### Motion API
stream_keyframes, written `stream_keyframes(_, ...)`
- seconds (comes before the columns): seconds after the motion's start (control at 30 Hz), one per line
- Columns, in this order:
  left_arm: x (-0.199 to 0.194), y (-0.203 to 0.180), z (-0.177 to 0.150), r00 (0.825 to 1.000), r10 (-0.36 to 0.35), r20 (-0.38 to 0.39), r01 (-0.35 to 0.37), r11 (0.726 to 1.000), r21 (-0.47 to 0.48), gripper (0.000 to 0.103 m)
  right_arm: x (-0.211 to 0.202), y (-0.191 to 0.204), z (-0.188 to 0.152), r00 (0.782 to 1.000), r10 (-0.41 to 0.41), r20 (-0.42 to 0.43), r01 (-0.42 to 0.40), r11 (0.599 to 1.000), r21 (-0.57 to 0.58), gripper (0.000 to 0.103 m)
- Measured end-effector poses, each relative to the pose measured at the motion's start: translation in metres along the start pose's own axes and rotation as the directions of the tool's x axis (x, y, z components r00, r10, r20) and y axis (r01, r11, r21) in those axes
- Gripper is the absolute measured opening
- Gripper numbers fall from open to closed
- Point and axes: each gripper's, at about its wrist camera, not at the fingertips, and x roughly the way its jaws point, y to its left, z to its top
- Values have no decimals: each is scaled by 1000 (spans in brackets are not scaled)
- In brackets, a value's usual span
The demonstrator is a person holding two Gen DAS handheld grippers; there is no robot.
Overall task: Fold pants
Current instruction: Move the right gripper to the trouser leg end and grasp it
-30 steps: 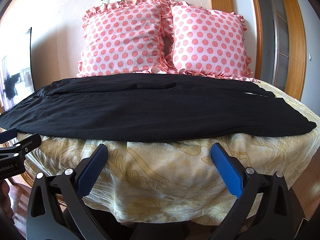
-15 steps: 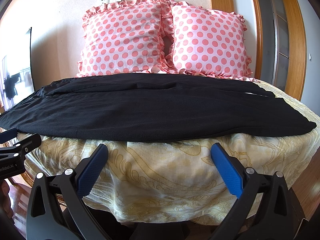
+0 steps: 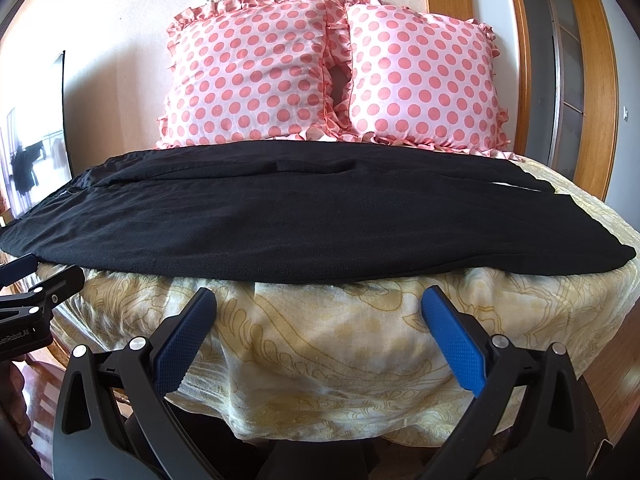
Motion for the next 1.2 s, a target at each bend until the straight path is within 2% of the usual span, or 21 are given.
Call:
stream_keyframes(0.07, 0, 0, 0, 1000, -8, -1, 8, 1000, 6, 101, 0, -1, 3, 1000, 24, -10, -24, 1000, -14, 102)
stream_keyframes(0.13, -1, 2, 1, 999, -32, -11, 32, 999, 18, 101, -4, -9, 4, 996, 91, -23, -91, 996, -17, 102)
stream_keyframes(0.23, -11, 14, 0, 994, -105, -11, 105, 995, -2, 101, -26, -30, 4, 981, 183, 64, -183, 983, 1, 102)
stream_keyframes(0.33, -26, 32, 4, 988, -148, 37, 150, 986, -69, 101, -51, -54, 25, 975, 129, 178, -131, 991, -1, 102)
stream_keyframes(0.4, -29, 40, 16, 983, -175, 51, 179, 980, -90, 101, -58, -74, 52, 974, 73, 214, -80, 997, 22, 102)
stream_keyframes(0.5, -27, 52, 35, 979, -182, 89, 192, 975, -109, 101, -43, -110, 104, 987, 27, 161, -42, 995, 94, 102)
stream_keyframes(0.57, -21, 59, 46, 975, -200, 97, 211, 970, -124, 101, -18, -135, 139, 996, 7, 90, -22, 986, 166, 102)
stream_keyframes(0.63, -14, 65, 53, 969, -229, 93, 241, 959, -152, 101, 14, -158, 169, 998, -60, 18, 55, 972, 227, 102)
stream_keyframes(0.7, -9, 68, 56, 970, -223, 96, 237, 956, -175, 101, 51, -181, 191, 990, -126, -59, 137, 952, 274, 102)
stream_keyframes(0.8, -1, 71, 53, 975, -198, 100, 214, 958, -189, 101, 117, -213, 211, 963, -167, -212, 236, 901, 364, 102)
stream_keyframes(0.87, 1, 73, 53, 975, -192, 113, 211, 960, -185, 101, 159, -235, 216, 933, -197, -302, 314, 858, 406, 101)
stream_keyframes(0.9, 3, 74, 54, 973, -196, 123, 217, 959, -182, 101, 175, -243, 218, 915, -226, -333, 356, 840, 410, 95)
stream_keyframes(1.03, 11, 83, 56, 973, -174, 153, 203, 960, -195, 101, 237, -273, 221, 849, -311, -427, 486, 775, 404, 80)
stream_keyframes(1.07, 14, 85, 57, 974, -167, 153, 197, 959, -204, 101, 250, -281, 220, 836, -321, -445, 511, 753, 416, 72)
stream_keyframes(1.1, 18, 88, 57, 975, -165, 151, 195, 957, -214, 101, 261, -288, 219, 828, -319, -461, 525, 730, 437, 66)
stream_keyframes(1.17, 26, 94, 55, 976, -159, 148, 192, 950, -245, 101, 282, -302, 216, 822, -303, -482, 539, 688, 486, 61)
stream_keyframes(1.2, 30, 97, 54, 976, -156, 150, 191, 947, -258, 101, 292, -306, 217, 810, -316, -494, 558, 673, 485, 61)
